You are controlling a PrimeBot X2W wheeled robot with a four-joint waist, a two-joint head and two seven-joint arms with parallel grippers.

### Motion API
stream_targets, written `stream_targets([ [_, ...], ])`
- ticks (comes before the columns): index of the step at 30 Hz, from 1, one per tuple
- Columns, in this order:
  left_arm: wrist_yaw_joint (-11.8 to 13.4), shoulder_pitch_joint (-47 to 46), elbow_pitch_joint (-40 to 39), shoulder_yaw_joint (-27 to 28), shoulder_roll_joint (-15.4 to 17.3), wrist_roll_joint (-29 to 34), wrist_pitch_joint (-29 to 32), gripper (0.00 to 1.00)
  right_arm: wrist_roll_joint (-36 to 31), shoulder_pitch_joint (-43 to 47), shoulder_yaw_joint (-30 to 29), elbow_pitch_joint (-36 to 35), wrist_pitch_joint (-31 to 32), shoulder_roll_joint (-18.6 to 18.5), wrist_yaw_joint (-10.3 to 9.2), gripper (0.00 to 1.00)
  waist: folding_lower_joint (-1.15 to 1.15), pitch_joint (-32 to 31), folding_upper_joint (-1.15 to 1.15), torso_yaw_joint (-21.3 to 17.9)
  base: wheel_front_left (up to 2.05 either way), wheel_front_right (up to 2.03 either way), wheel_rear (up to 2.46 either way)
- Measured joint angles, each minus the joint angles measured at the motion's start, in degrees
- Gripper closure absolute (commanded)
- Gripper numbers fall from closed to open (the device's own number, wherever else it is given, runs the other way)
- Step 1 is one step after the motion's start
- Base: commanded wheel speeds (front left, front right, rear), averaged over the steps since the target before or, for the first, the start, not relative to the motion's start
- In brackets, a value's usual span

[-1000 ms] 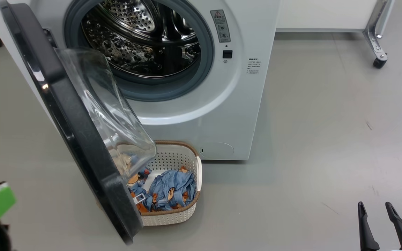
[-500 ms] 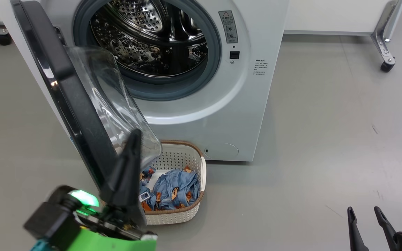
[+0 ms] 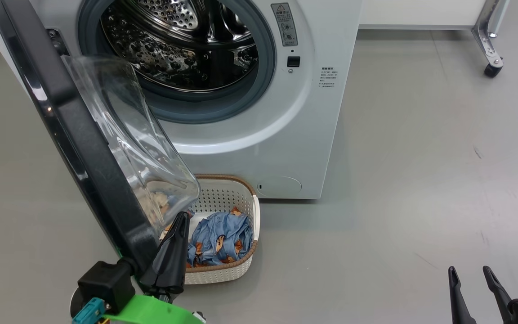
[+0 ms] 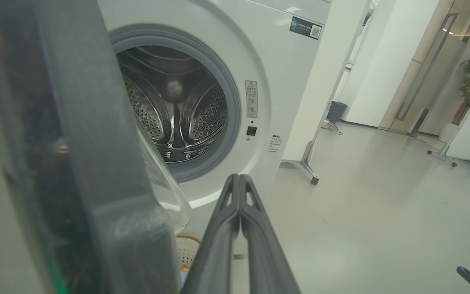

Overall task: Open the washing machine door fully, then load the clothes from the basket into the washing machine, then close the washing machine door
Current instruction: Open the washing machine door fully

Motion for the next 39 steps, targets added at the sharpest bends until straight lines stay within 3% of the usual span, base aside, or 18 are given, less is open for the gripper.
stream_targets([
  [15, 4.52, -0.90, 1.18, -1.91, 0.00, 1.56, 2.35, 1.00, -0.76, 0.01, -2.85, -0.04, 0.00, 1.18, 0.74, 0.00, 0.00, 1.07, 0.00, 2.90, 0.00, 0.00, 0.00],
  [29, 5.66, -1.54, 3.69, -1.83, -0.14, 1.56, 2.75, 1.00, -1.38, 0.01, -3.38, 0.00, 0.00, 1.46, 1.45, 0.00, 0.00, 1.67, 0.00, 9.12, 0.00, 0.00, 0.00],
  [39, 6.89, -1.83, 4.93, 1.38, -0.15, 1.56, 1.98, 1.00, -1.83, 0.01, -3.43, 0.26, 0.00, 2.25, 1.94, 0.00, 0.00, 1.69, 0.00, 13.62, 0.00, 0.00, 0.00],
])
